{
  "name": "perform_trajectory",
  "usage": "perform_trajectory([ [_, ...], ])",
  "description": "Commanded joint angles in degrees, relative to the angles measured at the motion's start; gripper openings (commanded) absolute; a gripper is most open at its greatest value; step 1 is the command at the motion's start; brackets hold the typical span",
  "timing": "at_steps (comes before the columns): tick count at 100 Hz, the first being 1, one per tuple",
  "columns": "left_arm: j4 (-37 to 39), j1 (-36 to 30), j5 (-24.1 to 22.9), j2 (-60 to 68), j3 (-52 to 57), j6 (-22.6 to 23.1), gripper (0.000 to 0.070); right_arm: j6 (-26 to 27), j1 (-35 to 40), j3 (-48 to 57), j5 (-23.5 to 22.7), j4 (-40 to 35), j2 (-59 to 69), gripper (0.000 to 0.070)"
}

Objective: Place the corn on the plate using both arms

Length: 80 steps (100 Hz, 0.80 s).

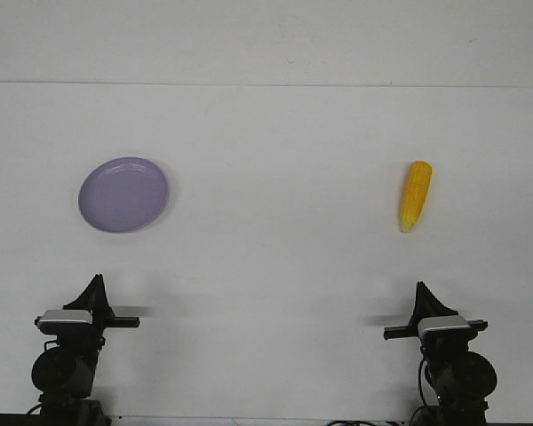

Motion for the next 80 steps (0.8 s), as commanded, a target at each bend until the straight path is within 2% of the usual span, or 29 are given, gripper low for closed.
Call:
perform_trajectory([
  [1, 0.57, 0.0, 0.11, -0.09, -1.18, 0.5, 0.0012, -0.2, 0.07, -0.17, 0.02, 0.59, 0.04, 0.0014],
  [39, 0.61, 0.0, 0.15, -0.09, -1.18, -0.52, 0.0012, -0.2, 0.09, -0.17, 0.02, 0.59, 0.04, 0.0014],
  [55, 0.61, 0.0, 0.37, -0.09, -1.18, -9.33, 0.0012, -0.2, 0.07, -0.17, 0.02, 0.59, 0.04, 0.0014],
  [67, 0.63, 0.0, 0.35, -0.09, -1.18, -10.38, 0.0012, -0.2, 0.07, -0.17, 0.02, 0.59, 0.04, 0.0014],
  [80, 1.29, 0.0, 0.61, -0.07, -1.05, -14.67, 0.0008, -0.2, 0.07, -0.17, 0.02, 0.59, 0.04, 0.0014],
])
